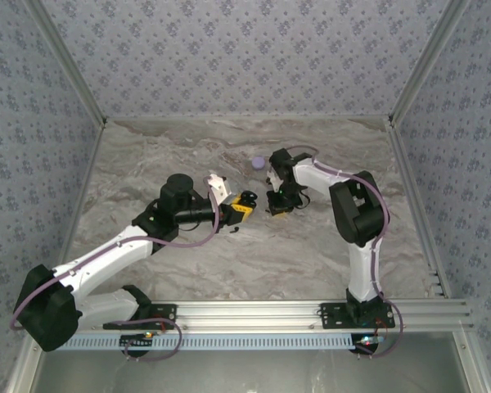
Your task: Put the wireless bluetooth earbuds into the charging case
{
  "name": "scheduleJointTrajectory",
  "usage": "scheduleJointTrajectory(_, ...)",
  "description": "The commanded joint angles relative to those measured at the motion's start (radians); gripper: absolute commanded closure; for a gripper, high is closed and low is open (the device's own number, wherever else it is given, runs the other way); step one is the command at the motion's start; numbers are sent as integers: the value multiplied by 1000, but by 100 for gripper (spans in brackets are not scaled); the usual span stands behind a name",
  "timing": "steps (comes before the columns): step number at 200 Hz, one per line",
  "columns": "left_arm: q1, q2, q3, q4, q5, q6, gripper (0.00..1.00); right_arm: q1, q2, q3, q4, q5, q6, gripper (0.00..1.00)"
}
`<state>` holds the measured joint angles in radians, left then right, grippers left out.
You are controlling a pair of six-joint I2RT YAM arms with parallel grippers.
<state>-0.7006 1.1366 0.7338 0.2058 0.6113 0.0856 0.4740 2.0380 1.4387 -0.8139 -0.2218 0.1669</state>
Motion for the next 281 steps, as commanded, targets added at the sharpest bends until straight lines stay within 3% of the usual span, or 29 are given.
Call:
scheduleJointTrajectory(1, -2, -23, -3, 21, -4, -4, 99, 5, 33, 49, -36, 90, -7, 89)
scheduleJointTrajectory(195, -2, -26, 2, 15, -18, -3, 99, 22, 58, 167, -21, 28, -36, 83)
scheduleJointTrajectory(263, -3, -28, -5, 21, -22, -4, 99, 17, -38, 103, -16, -1, 125, 52)
scheduleJointTrajectory(281, -3, -29, -7, 23, -22, -6, 99, 23, -43, 91, -17, 22, 189, 51)
